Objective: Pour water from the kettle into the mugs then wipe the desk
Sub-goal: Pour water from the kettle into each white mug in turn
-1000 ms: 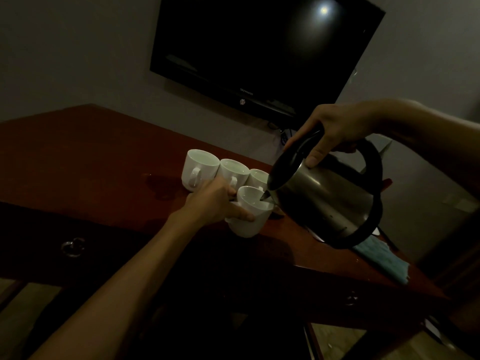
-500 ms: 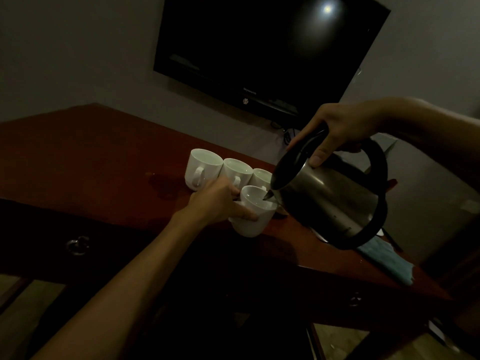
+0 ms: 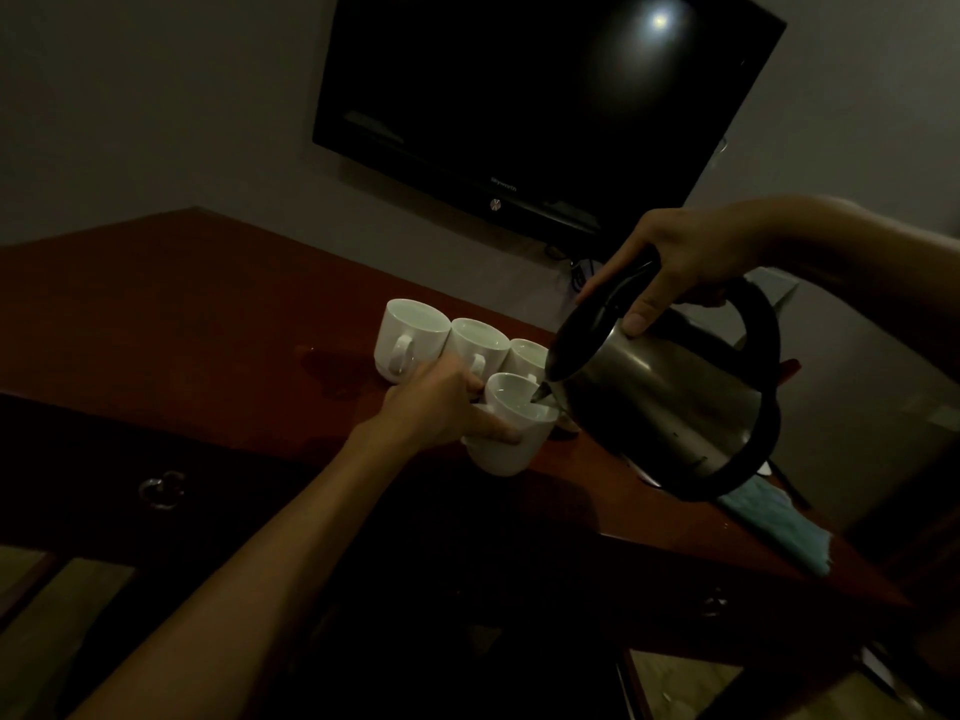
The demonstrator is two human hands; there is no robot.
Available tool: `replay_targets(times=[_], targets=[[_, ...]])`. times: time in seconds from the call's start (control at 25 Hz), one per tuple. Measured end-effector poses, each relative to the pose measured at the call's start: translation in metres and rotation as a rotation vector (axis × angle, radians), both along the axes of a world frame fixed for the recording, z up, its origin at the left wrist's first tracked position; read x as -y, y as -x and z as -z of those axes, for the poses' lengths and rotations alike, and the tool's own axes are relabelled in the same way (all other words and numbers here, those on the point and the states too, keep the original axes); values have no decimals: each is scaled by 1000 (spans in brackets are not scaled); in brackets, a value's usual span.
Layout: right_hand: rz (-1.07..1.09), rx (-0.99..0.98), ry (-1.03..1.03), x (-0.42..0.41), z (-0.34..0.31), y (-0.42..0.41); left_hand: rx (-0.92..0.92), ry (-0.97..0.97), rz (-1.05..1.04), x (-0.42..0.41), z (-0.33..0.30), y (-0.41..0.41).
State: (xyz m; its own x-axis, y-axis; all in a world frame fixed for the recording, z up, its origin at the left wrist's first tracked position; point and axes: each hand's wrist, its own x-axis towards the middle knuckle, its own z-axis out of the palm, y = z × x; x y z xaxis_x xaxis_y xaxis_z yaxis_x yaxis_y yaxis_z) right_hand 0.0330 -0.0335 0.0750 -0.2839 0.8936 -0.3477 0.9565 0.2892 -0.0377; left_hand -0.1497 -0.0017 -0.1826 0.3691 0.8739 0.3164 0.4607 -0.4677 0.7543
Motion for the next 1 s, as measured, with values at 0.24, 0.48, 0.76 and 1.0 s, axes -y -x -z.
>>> replay_targets(times=[0.24,0.48,0.76,1.0], targets=[[-2,-9,10,-2,0,-1,9,18,-8,-3,1,0],[0,-24,11,-3,-1,-3,14,27,2,-4,3,1],[12,-31,15,-2,0,-3,7,33,-13,-7,6,0],[18,-28,31,-3,-1,-2,7,0,1,-6,5,0]])
